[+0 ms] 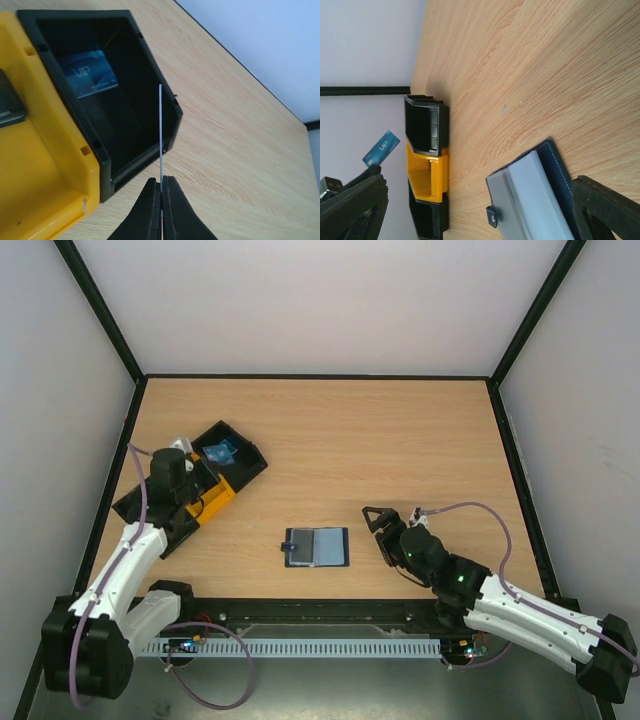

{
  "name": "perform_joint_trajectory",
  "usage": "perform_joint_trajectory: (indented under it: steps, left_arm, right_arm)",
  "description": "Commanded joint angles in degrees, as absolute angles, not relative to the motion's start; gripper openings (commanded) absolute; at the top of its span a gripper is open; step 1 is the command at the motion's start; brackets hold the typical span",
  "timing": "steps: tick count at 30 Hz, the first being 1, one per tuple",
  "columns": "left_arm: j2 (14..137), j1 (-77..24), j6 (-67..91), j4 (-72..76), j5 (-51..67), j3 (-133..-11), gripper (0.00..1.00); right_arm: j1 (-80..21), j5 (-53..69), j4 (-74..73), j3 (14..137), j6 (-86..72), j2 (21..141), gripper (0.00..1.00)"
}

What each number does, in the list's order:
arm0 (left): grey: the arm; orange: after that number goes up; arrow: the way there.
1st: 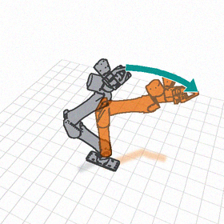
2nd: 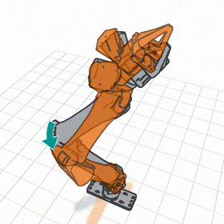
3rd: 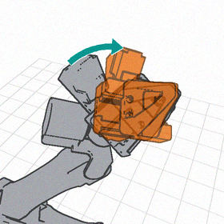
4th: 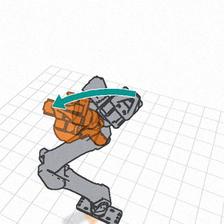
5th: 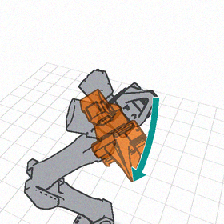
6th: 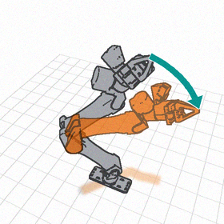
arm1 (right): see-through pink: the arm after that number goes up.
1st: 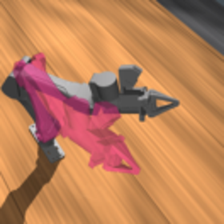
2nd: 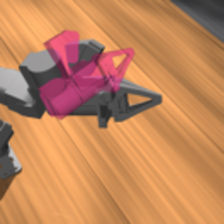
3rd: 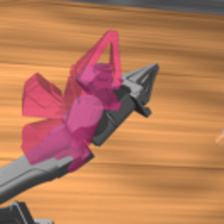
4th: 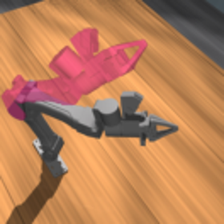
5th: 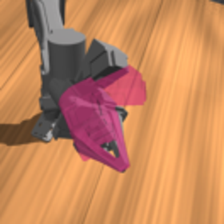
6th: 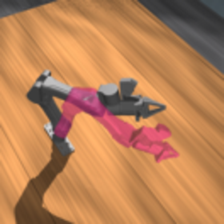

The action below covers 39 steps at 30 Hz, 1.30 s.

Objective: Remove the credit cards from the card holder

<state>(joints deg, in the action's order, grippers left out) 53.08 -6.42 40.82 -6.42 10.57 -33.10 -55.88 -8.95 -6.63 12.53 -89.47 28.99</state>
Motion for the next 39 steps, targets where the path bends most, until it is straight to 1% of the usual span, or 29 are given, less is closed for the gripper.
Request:
perform_joint_trajectory:
  steps: [1, 6, 8, 13, 17, 25, 33, 39]
  left_arm:
    - [55.3, -5.9, 46.0, -9.1, 4.8, -36.9, 0.03]
    - [58.5, -5.9, 50.3, -12.3, -4.1, -40.7, 0.03]
    - [61.3, -5.9, 50.6, -13.6, -5.9, -42.4, 0.03]
    - [69.2, -5.9, 51.2, -12.7, -3.5, -45.8, 0.03]
    - [72.8, -5.7, 51.1, -11.0, -5.2, -47.5, 0.03]
    - [80.7, -5.4, 49.4, -10.9, -4.4, -50.7, 0.03]
    - [85.8, -5.2, 48.4, -7.7, -5.3, -51.1, 0.03]
    - [88.0, -5.0, 47.4, -4.0, -3.9, -51.2, 0.03]
  right_arm:
    - [-55.7, -9.2, -5.1, 14.4, -86.3, 30.8, 0.98]
    - [-55.8, -10.0, -4.3, 14.8, -83.4, 31.6, 0.98]
    - [-55.8, -10.5, -4.0, 14.8, -82.5, 31.4, 0.98]
    - [-55.8, -10.8, -3.6, 15.4, -79.6, 30.7, 0.98]
    - [-55.8, -12.2, -5.2, 16.6, -78.6, 30.2, 0.98]
    - [-55.8, -13.3, -4.3, 17.0, -78.0, 30.8, 0.98]
    - [-55.7, -14.2, -4.5, 17.4, -77.6, 31.2, 0.98]
    - [-55.7, -15.8, -5.6, 18.2, -76.5, 31.2, 0.98]
